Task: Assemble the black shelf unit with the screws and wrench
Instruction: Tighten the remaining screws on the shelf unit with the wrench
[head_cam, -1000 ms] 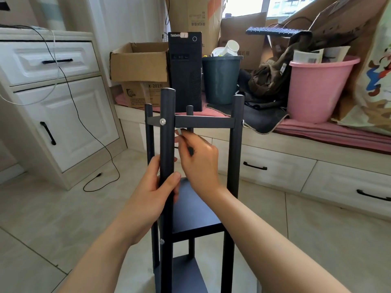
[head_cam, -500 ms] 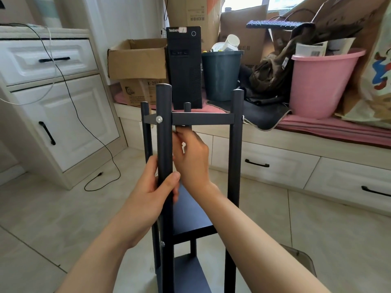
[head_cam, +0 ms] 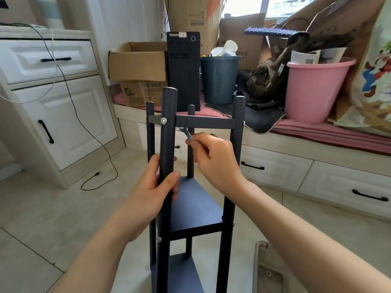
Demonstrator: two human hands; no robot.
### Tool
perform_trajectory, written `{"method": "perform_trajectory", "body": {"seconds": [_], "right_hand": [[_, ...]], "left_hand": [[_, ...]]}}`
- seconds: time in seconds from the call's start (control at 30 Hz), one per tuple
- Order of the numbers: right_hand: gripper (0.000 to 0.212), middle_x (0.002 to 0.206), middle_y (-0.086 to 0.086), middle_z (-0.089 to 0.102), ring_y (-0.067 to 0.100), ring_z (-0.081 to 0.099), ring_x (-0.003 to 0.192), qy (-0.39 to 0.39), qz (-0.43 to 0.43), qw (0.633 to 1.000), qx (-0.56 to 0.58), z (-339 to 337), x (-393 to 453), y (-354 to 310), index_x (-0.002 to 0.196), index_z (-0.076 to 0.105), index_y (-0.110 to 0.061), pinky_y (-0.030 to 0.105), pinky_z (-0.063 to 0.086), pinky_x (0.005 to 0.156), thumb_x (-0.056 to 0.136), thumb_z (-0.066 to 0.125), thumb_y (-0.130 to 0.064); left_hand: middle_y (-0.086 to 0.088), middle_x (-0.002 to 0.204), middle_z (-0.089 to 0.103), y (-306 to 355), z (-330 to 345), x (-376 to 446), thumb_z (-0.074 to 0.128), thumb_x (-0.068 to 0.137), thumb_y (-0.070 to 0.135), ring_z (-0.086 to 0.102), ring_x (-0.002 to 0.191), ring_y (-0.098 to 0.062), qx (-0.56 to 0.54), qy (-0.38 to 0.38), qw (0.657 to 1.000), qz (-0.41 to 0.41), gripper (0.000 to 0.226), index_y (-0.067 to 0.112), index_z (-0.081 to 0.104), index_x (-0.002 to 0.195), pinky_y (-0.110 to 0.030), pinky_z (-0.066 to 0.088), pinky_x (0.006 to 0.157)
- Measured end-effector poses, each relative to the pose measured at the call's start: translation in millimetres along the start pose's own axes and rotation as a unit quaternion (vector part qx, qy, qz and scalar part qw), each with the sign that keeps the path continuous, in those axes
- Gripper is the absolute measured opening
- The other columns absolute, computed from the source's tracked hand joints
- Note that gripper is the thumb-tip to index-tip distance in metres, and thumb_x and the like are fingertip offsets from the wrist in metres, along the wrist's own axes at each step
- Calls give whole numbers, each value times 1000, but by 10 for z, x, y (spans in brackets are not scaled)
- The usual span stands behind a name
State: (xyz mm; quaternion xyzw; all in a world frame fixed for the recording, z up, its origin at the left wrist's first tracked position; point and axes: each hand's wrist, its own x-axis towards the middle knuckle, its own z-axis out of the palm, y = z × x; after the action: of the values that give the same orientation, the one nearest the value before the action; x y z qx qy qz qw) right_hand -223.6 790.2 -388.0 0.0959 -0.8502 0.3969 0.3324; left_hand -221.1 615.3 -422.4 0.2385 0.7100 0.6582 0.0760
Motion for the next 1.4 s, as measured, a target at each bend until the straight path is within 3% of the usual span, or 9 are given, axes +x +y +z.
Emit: {"method": "perform_trajectory", "body": {"seconds": [0.07, 0.17, 0.3, 0.53, 0.67, 0.9, 1.13, 1.4], "right_hand": [[19, 69, -29, 47, -5, 48, 61, -4, -17, 1000, -17, -74, -3, -12, 104, 73, -3, 6, 34, 64, 98, 56, -5], [18, 66, -14, 57, -2, 49, 55, 2, -52, 997, -48, -139, 7, -59, 101, 73, -4, 8, 36, 60, 98, 56, -7], [19, 71, -2, 69, 10, 62, 61, 1, -69, 994, -79, -154, 49, -88, 96, 72, -5, 22, 49, 64, 100, 54, -9], [24, 71, -7, 71, 2, 50, 55, 17, -56, 992, -116, -87, 70, -133, 87, 72, -11, 23, 44, 62, 101, 53, -17], [22, 75, -10, 73, -2, 45, 52, 57, -40, 993, -98, -7, 33, -98, 95, 74, -13, 23, 43, 59, 101, 54, -19], [21, 80, -10, 74, -4, 49, 57, 96, -32, 993, -67, 135, -19, -41, 109, 73, -13, 12, 37, 60, 100, 55, -20], [16, 86, -8, 72, -3, 47, 51, 95, -45, 994, -22, 332, -41, 29, 111, 62, -8, 16, 37, 55, 101, 52, -16], [10, 87, -2, 70, 4, 56, 65, 96, -2, 995, 35, 589, 29, 65, 108, 56, -8, 22, 46, 62, 100, 52, -13]], "left_hand": [[-4, 73, 53, 7, -5, -7, 50, 105, 22, 50, 65, -15, -2, 1, 1000, -1, 20, 42, 53, 107, -21, 45, 56], [-2, 73, 53, 18, -11, -12, 49, 105, 23, 51, 65, -14, -1, 0, 1000, -1, 21, 43, 53, 109, -20, 46, 56], [-4, 74, 52, 23, -4, -12, 49, 105, 24, 50, 65, -15, -3, -3, 1000, -4, 21, 44, 53, 109, -21, 46, 56], [-3, 75, 53, 14, -24, -4, 48, 106, 23, 51, 66, -14, 3, -5, 1000, 1, 23, 45, 52, 114, -20, 47, 58], [-4, 74, 52, 19, -20, -6, 47, 106, 22, 51, 66, -14, -4, -9, 1000, -1, 25, 45, 52, 115, -20, 47, 58], [-2, 75, 53, 42, -37, -18, 48, 106, 24, 51, 66, -12, -4, -11, 1000, -7, 25, 45, 51, 119, -16, 46, 57], [-5, 75, 51, 27, -27, -25, 49, 105, 25, 51, 66, -12, 1, -5, 1000, 0, 26, 44, 50, 122, -16, 46, 60], [0, 75, 54, -22, -31, -2, 49, 104, 29, 55, 69, -11, 17, -7, 1000, 18, 30, 52, 48, 123, -15, 48, 66]]}}
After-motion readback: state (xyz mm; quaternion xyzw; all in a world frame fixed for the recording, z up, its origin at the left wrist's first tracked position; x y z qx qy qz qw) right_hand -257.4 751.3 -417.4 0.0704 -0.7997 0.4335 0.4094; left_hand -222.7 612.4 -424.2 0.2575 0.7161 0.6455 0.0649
